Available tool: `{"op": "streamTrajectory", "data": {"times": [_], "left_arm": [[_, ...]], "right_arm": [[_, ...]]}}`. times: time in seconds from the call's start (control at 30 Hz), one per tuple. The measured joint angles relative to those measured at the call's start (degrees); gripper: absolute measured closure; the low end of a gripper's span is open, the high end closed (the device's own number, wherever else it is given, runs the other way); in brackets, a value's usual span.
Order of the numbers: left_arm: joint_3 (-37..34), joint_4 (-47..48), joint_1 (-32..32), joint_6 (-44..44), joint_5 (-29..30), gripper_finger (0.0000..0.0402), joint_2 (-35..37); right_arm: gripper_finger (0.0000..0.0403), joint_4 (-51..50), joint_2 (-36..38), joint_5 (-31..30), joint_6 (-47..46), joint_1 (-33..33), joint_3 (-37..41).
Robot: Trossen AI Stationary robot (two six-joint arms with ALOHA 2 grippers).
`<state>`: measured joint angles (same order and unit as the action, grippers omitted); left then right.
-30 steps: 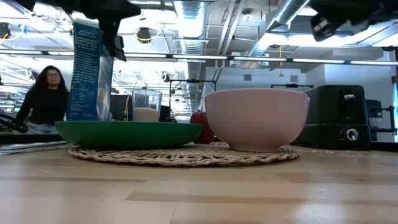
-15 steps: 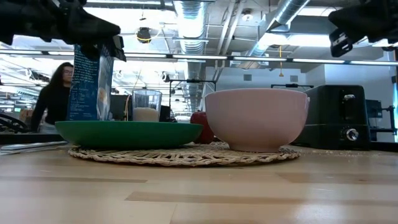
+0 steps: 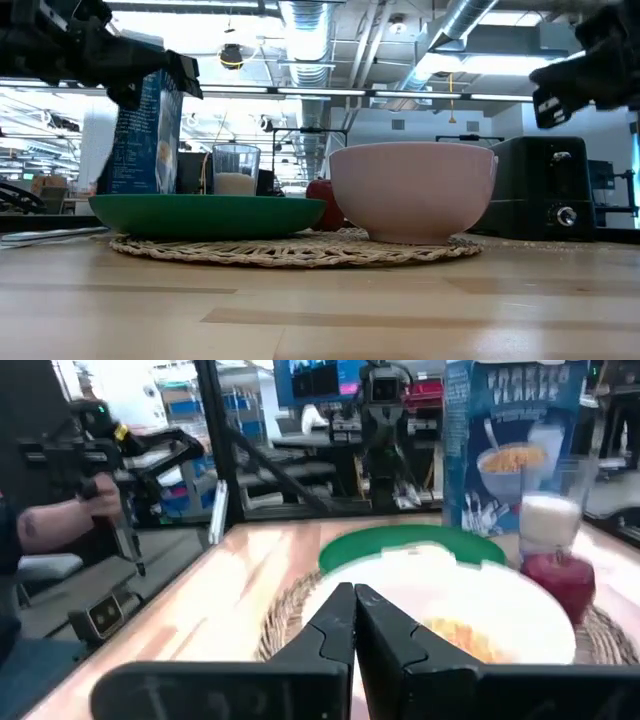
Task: Arrange a breakfast setting
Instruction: Return to Home Position
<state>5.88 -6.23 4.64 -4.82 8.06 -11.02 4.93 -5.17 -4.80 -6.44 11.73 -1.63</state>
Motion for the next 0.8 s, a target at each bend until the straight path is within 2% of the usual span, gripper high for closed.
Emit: {"op": "streamTrajectory", "data": {"times": [0.2, 0.23, 0.33, 0.8], "left_arm": [[-5.3, 4.1, -0.6, 0.1, 1.1, 0.0401, 10.9], [-5.2, 2.5, -0.9, 0.3, -0.3, 0.0401, 10.9], [-4.8, 5.6, -1.3, 1.2, -3.0, 0.0401, 10.7], [-4.8, 5.4, -1.9, -0.8, -1.7, 0.0401, 10.7]], "right_arm": [[0.0376, 0.3, 1.1, 0.1, -0.6, -1.2, 1.1], [0.0374, 0.4, 1.2, 0.0, -0.6, -1.3, 1.2], [0.0363, 0.2, 1.1, -1.5, -1.2, -1.8, 1.2], [0.0352, -2.4, 1.1, -1.4, -1.7, -1.8, 1.2]]}}
